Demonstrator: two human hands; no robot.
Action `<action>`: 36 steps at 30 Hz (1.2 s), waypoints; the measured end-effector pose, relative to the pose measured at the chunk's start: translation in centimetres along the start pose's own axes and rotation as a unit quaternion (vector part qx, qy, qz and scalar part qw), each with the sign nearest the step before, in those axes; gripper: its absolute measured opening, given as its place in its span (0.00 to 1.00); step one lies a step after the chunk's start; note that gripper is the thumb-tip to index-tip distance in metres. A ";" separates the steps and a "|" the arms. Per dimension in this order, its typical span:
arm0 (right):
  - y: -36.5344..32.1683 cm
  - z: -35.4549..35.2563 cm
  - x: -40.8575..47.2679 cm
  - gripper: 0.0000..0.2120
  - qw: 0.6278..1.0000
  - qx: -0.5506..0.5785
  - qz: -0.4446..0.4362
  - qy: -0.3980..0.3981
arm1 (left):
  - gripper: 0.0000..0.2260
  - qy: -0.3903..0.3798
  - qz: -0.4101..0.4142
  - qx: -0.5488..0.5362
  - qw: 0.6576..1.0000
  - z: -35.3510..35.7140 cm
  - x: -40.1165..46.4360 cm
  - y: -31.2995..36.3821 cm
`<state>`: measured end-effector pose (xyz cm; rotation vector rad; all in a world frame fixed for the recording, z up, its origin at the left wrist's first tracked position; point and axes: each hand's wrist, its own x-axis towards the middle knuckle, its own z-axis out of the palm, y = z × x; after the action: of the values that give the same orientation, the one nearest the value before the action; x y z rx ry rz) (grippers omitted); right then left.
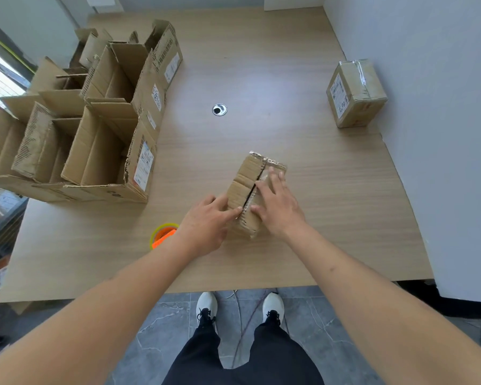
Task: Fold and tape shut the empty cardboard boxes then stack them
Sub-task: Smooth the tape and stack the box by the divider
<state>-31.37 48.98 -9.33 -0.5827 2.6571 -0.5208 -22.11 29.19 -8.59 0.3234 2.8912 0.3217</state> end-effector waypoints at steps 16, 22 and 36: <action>2.3 1.8 -4.1 0.10 0.986 -0.001 -0.123 0.108 | 0.21 0.093 -0.027 -0.088 0.991 0.4 0.5 2.0; 3.5 2.2 -4.2 0.15 0.981 0.122 -0.092 0.122 | 0.18 0.078 0.001 -0.106 0.991 -0.1 0.5 0.7; 2.7 3.1 -4.0 0.10 0.971 0.157 -0.006 0.180 | 0.21 0.108 0.047 -0.102 0.988 1.4 0.6 -1.1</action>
<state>-27.54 52.29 -12.04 -0.4403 2.8124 -1.1199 -22.55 28.56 -10.25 0.4119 3.0212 0.7054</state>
